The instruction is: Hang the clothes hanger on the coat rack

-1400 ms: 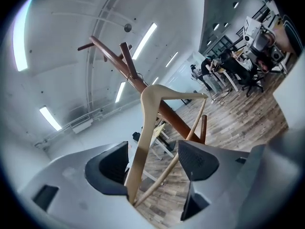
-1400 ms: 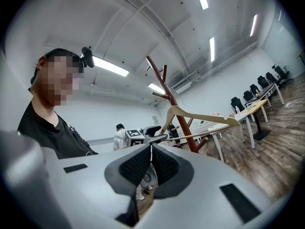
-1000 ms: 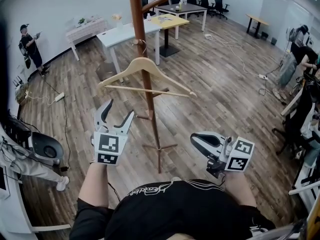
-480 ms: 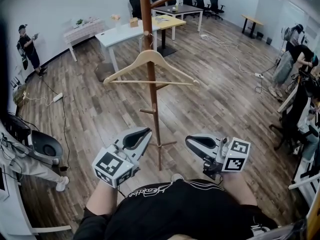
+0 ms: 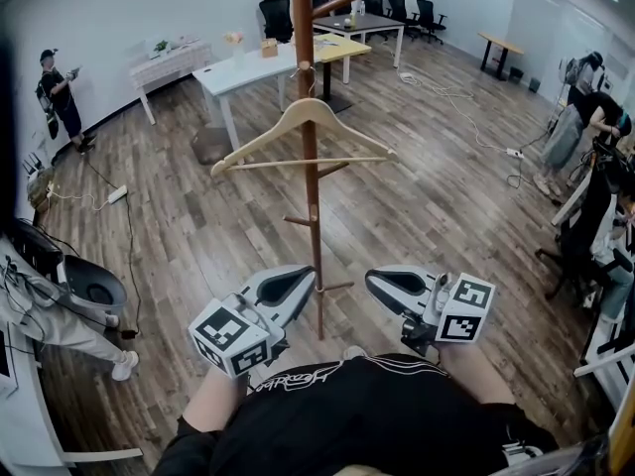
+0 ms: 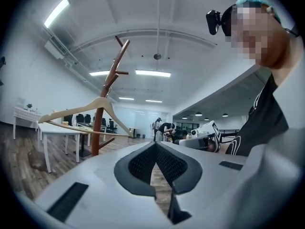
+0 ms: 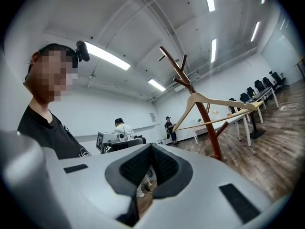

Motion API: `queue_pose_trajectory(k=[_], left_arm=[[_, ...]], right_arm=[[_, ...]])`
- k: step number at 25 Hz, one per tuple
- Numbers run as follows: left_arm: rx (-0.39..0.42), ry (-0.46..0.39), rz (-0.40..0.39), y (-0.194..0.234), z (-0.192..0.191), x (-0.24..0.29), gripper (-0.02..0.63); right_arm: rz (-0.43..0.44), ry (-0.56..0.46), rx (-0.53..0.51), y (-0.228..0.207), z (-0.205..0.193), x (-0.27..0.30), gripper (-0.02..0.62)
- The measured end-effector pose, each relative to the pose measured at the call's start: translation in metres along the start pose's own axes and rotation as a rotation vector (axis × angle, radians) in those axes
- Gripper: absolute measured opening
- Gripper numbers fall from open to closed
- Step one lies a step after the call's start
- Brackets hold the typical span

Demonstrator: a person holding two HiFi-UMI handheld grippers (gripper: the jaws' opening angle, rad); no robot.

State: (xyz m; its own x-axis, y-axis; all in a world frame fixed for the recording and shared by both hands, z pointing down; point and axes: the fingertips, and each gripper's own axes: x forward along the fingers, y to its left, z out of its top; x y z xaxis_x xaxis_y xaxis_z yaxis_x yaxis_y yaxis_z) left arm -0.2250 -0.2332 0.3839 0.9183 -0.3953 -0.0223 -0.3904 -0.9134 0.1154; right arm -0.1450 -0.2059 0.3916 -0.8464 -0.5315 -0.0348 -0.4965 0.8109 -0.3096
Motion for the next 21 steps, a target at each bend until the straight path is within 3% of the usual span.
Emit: queue_pose_trajectory(k=[7,11,14,21], left_arm=[[-0.102,-0.077,-0.06,0.001,0.013,-0.001,0.006],[-0.086,-0.072,-0.037,0.004,0.012,0.002,0.006],[-0.122,-0.081,0.002,0.014,0.013,0.001,0.006],[-0.17,-0.075,-0.027,0.013,0.01,0.0,0.006]], right_arm=[[0.009,0.004,0.012,-0.005,0.0,0.005,0.038],[0.009,0.001,0.011,-0.006,0.004,0.003,0.038],[0.004,-0.009,0.006,-0.006,0.009,0.001,0.038],[0.0,-0.021,0.003,-0.005,0.01,0.0,0.038]])
